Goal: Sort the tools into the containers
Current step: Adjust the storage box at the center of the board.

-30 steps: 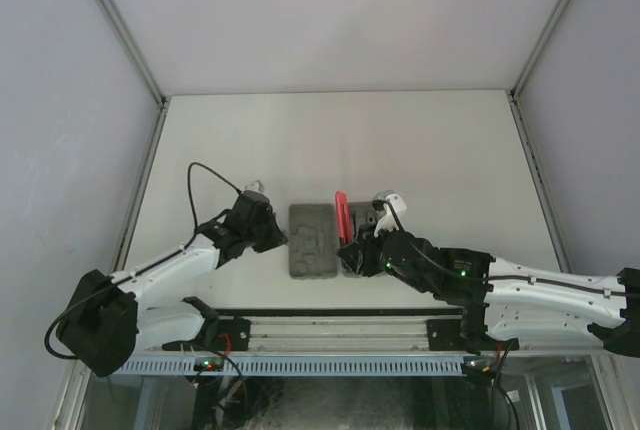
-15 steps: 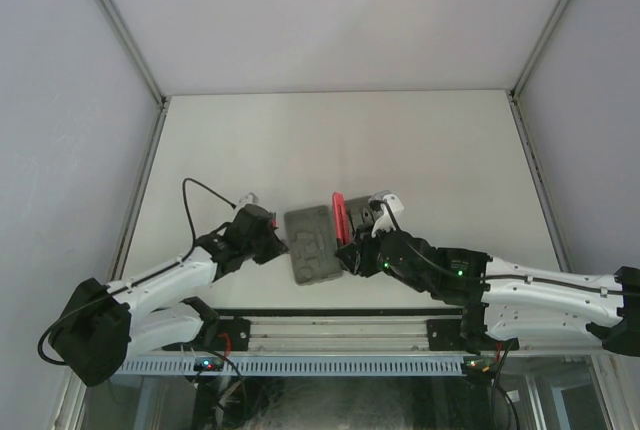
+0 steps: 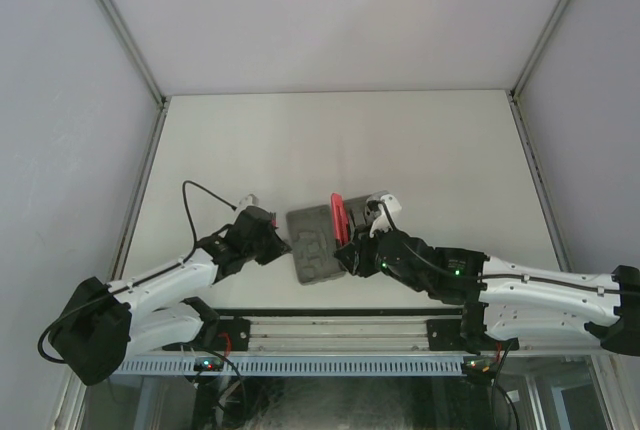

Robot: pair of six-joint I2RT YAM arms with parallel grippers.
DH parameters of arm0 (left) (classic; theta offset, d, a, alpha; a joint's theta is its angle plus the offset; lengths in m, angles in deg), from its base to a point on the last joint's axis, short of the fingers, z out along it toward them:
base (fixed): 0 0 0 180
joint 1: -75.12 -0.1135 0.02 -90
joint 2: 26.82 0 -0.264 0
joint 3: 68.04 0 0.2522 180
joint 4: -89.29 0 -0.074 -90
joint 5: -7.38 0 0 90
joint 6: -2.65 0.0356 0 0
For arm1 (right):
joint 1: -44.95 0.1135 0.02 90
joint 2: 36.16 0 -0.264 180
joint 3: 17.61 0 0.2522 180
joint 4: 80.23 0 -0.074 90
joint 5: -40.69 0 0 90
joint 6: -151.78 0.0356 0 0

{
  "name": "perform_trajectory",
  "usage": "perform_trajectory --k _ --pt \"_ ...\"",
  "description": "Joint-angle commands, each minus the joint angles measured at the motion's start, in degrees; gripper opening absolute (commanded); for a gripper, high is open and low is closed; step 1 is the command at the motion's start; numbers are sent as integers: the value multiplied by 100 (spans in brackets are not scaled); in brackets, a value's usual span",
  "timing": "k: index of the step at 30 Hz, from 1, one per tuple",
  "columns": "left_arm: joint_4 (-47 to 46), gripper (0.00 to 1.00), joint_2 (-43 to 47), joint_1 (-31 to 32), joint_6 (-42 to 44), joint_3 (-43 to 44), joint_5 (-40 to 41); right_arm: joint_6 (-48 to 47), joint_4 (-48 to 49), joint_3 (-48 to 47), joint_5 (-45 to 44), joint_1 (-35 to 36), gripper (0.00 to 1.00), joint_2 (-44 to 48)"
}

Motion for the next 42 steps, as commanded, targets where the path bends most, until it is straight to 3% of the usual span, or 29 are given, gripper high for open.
perform_trajectory --k 1,18,30,42 --pt "-146 0 -19 46 -127 -119 73 58 316 5 43 -32 0 -24" --pt "-88 0 159 46 -282 -266 154 72 387 2 106 -37 0 -128" --pt "109 0 1206 53 -989 -740 307 72 403 2 125 -50 0 -178" --pt "-3 1 988 414 -878 -709 155 115 149 -127 724 -462 0 -706"
